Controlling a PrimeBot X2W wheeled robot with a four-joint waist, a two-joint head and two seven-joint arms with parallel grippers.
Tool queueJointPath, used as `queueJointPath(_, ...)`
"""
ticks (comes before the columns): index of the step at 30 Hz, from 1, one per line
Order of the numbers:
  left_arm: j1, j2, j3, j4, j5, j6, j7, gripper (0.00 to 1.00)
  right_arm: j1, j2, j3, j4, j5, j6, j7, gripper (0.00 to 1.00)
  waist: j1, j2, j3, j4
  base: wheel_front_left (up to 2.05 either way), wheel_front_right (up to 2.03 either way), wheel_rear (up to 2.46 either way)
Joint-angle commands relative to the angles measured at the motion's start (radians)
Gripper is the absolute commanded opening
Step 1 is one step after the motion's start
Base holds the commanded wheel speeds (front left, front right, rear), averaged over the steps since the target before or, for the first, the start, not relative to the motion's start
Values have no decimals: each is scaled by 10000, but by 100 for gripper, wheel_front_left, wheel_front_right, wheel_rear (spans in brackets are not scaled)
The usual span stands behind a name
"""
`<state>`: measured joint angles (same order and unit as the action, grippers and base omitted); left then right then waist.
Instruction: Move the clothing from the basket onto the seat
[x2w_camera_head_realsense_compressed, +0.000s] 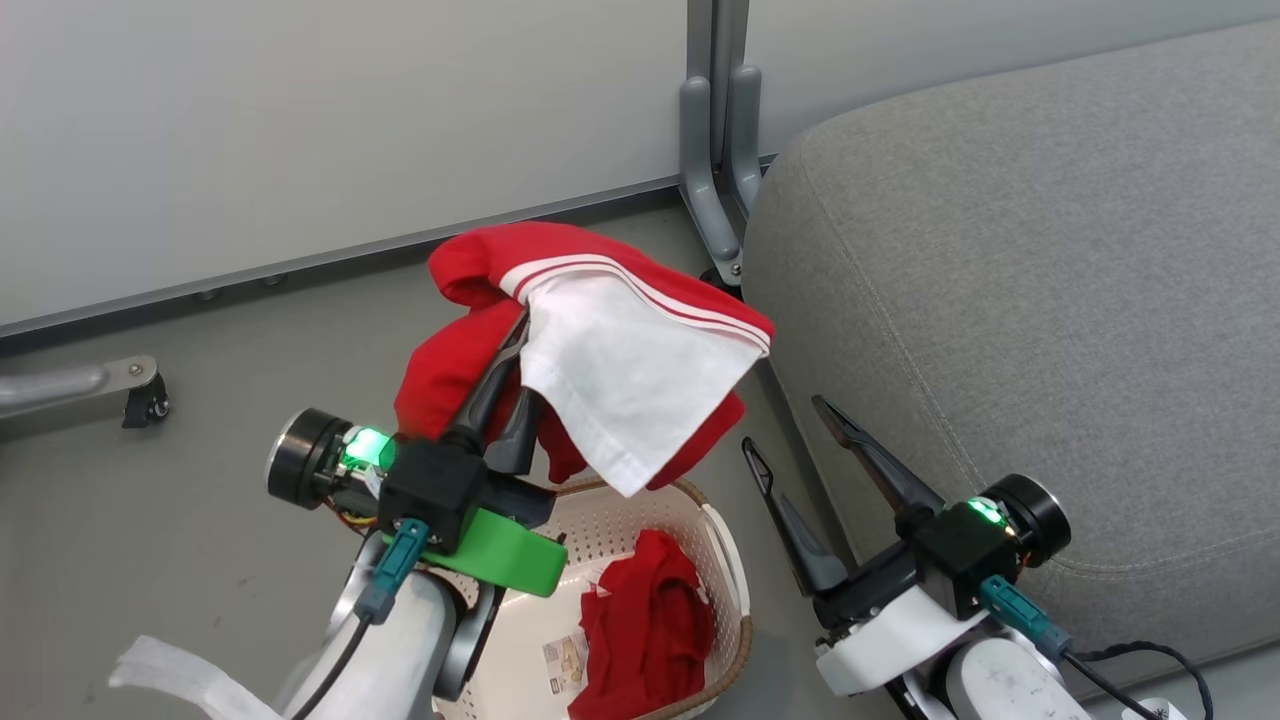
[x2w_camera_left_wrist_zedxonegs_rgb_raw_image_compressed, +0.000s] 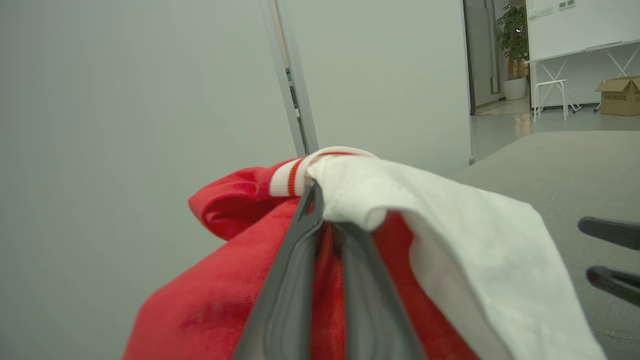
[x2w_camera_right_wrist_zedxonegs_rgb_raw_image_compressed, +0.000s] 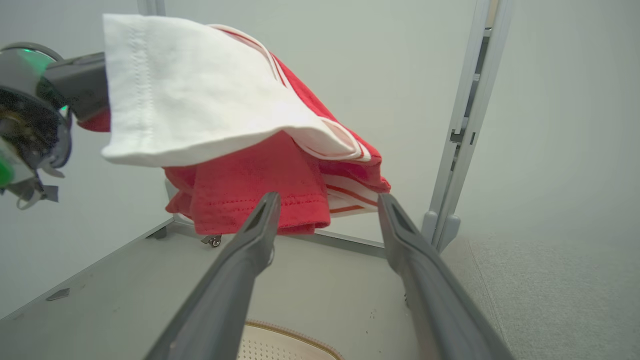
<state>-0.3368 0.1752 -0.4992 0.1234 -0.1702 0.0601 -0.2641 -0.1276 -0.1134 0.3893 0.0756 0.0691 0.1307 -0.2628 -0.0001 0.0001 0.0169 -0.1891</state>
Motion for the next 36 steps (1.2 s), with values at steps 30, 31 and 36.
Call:
queueJointPath(30, 491, -450, -1110, -72, 284, -781, -7, 0, -13, -198, -128, 574, -261, -1, -31, 100, 1, -1, 172, 229, 0, 0, 0)
queueJointPath(31, 489, -445, -1130, -74, 272, -797, -3, 0, -14, -203, -115, 600, -247, -1, -31, 100, 1, -1, 171, 236, 0, 0, 0)
queueJointPath(36, 442, -382, -1182, -28, 206, -837, 8, 0, -6, -252, 64, 847, 36, -1, -31, 0, 1, -1, 188, 275, 0, 0, 0)
